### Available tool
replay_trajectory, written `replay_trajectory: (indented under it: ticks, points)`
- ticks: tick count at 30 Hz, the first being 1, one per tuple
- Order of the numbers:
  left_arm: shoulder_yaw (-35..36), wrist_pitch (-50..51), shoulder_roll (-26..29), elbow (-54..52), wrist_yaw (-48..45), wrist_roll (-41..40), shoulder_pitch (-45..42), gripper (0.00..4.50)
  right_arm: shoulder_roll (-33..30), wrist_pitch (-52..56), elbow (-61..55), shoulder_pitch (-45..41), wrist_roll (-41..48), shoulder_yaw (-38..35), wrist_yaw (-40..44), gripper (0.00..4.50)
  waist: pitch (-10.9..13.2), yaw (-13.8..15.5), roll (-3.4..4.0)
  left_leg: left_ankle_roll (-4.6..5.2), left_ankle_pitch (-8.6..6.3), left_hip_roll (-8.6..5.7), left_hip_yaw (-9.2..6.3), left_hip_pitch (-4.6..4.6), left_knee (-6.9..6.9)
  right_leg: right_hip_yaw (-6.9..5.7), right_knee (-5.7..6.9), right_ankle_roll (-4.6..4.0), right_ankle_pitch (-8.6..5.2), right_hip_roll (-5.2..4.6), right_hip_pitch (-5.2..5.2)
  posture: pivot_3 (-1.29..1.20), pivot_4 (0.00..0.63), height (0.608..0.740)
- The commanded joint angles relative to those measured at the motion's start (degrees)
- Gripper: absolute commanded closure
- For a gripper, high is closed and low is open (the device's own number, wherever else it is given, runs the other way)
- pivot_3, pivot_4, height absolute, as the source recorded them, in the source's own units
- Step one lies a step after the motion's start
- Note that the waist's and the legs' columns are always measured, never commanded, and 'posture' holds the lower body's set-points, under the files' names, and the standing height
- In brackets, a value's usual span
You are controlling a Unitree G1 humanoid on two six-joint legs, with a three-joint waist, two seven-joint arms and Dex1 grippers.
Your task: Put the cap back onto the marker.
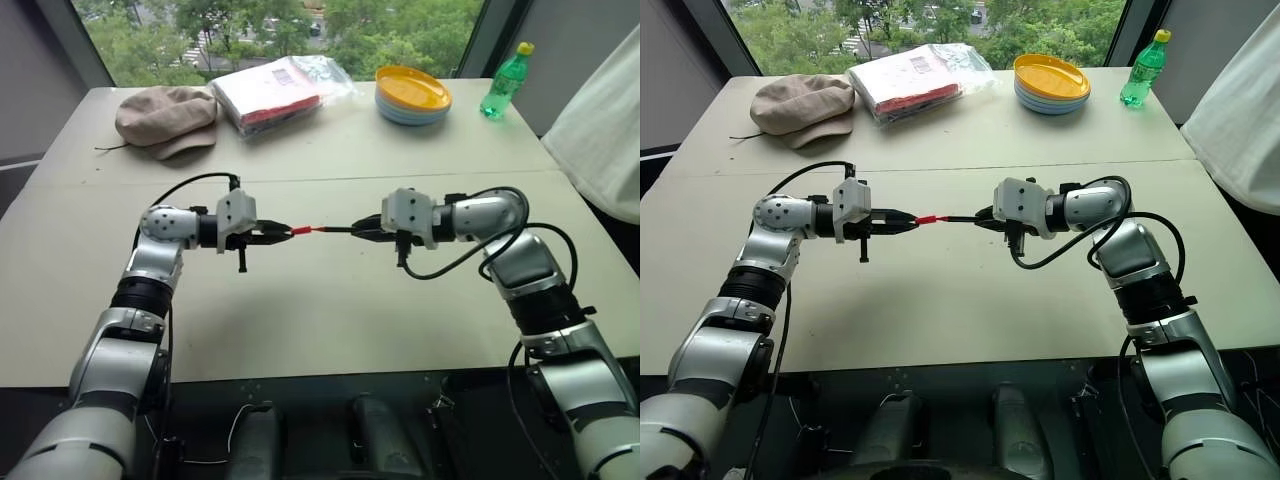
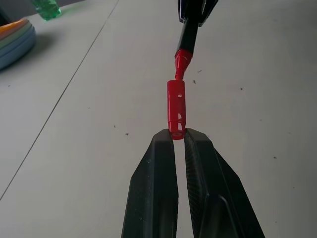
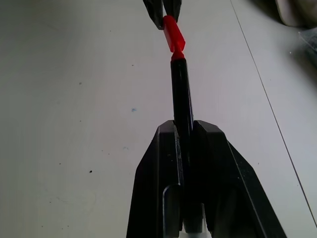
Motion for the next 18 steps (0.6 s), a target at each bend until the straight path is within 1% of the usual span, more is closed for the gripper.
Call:
replay_trajectory:
  ticks: [1,13,18]
  points:
    - [0.46,-0.30,0.22,-1.98,-0.36,-0.30,-1.15,4.48,0.43,-0.34,-1.72,-1.30,1.07,-0.36,-0.13,4.45,0.00,0.01,0.00,0.00,0.00,0.00,0.00,0.00,0.00,0.00,0.00,0.00,0.00,0.00,0.00,0.00,0.150,0.740]
    - [-0.16,-2.03,-1.18,-2.18,-1.19,0.01,-1.61,4.48,1.18,0.98,-3.30,-0.92,1.46,0.50,0.95,4.45,0.00,0.02,0.00,0.00,0.00,0.00,0.00,0.00,0.00,0.00,0.00,0.00,0.00,0.00,0.00,0.00,0.150,0.740]
    - [-0.67,-4.85,-1.31,-2.15,-1.69,0.83,-1.73,4.48,1.50,3.01,-4.03,-0.94,1.89,0.90,1.98,4.45,0.00,0.02,0.00,0.00,0.00,0.00,0.00,0.00,0.00,0.00,0.00,0.00,0.00,0.00,0.00,0.00,0.150,0.740]
